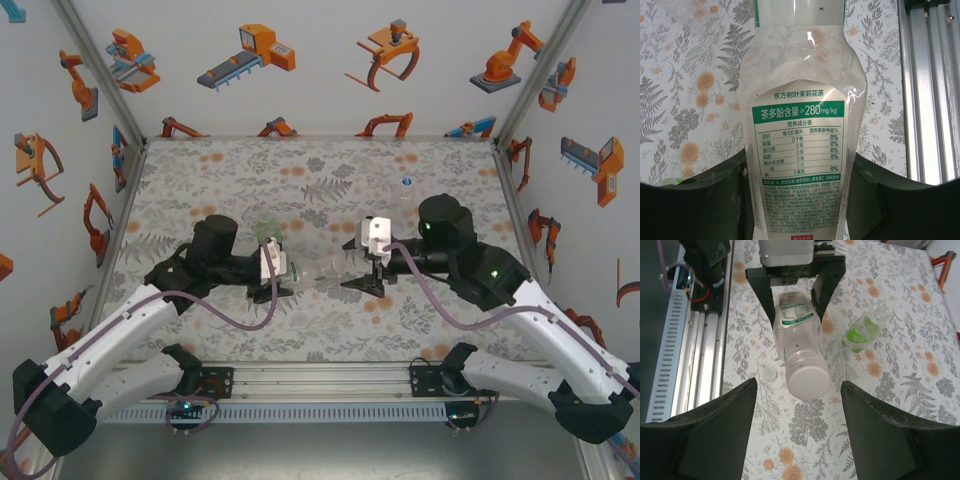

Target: Screw on the bottle caps

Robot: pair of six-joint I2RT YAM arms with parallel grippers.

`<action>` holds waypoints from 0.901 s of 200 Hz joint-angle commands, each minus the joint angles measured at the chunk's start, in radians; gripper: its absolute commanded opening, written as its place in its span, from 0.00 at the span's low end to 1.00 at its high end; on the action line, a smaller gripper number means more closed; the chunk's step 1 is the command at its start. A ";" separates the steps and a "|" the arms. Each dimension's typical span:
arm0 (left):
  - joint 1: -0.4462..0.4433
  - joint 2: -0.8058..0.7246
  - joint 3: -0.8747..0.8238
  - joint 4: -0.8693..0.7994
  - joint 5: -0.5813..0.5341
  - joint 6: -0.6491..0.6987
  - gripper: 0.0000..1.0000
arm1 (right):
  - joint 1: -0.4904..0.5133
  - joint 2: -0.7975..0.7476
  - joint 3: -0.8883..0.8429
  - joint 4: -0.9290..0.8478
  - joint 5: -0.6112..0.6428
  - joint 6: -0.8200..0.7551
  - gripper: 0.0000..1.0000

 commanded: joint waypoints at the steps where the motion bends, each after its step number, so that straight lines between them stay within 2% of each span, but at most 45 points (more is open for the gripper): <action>1: -0.007 -0.006 0.004 0.012 0.055 0.027 0.02 | 0.002 0.022 0.036 -0.024 -0.071 -0.084 0.64; 39: -0.007 -0.014 0.003 0.004 0.051 0.031 0.02 | 0.002 0.056 0.036 -0.013 -0.092 -0.090 0.63; 110: -0.007 -0.009 0.011 -0.009 0.053 0.040 0.02 | 0.002 0.067 0.017 -0.018 -0.037 -0.121 0.58; 180: -0.007 -0.007 0.013 -0.009 0.052 0.041 0.02 | 0.002 0.080 0.006 -0.020 -0.058 -0.120 0.52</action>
